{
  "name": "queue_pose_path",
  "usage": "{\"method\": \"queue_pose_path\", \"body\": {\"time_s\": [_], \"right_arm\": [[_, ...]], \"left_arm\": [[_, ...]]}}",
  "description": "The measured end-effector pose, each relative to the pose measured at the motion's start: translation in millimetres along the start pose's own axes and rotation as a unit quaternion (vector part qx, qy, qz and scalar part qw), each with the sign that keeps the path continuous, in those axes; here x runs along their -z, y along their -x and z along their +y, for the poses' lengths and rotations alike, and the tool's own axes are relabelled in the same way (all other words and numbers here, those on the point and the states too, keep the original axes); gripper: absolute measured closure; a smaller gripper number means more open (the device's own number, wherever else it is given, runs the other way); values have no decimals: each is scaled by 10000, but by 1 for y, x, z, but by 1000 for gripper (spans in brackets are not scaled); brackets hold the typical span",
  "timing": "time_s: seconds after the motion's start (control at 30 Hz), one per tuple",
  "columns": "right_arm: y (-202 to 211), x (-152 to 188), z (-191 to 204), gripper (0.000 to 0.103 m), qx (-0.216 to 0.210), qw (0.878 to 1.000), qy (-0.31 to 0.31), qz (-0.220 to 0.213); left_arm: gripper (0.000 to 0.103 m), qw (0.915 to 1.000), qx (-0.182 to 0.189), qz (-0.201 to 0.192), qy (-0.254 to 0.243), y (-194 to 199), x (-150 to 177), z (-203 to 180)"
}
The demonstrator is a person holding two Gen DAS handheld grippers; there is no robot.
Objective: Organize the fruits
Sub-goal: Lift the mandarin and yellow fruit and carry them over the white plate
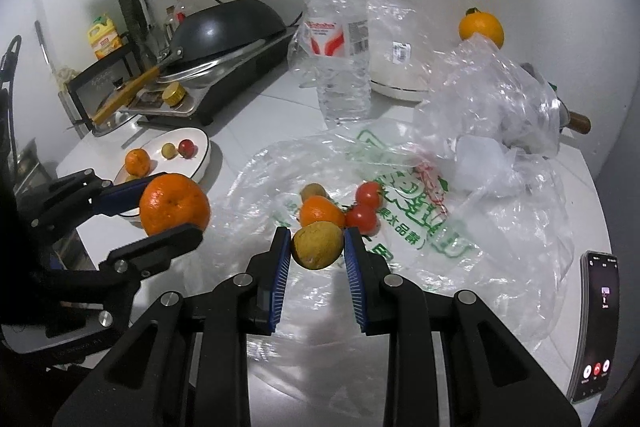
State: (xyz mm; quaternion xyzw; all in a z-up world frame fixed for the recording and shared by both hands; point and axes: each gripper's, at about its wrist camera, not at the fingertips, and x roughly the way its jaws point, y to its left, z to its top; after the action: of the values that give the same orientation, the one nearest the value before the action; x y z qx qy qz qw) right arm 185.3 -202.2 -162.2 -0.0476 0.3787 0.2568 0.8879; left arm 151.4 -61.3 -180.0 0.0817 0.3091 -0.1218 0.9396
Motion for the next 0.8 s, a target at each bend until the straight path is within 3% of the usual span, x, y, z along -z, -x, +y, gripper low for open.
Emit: {"method": "queue_pose_path", "body": {"time_s": [0.5,0.8], "right_arm": [[-2,-15,44,74,24,9994,347,17],[-14,-22,69,74,-19,9985,535,122]], "left_arm": [[60,9992,-220,-38,344,22,25,50],[59,9968,-555,69,575,24,46,91]]}}
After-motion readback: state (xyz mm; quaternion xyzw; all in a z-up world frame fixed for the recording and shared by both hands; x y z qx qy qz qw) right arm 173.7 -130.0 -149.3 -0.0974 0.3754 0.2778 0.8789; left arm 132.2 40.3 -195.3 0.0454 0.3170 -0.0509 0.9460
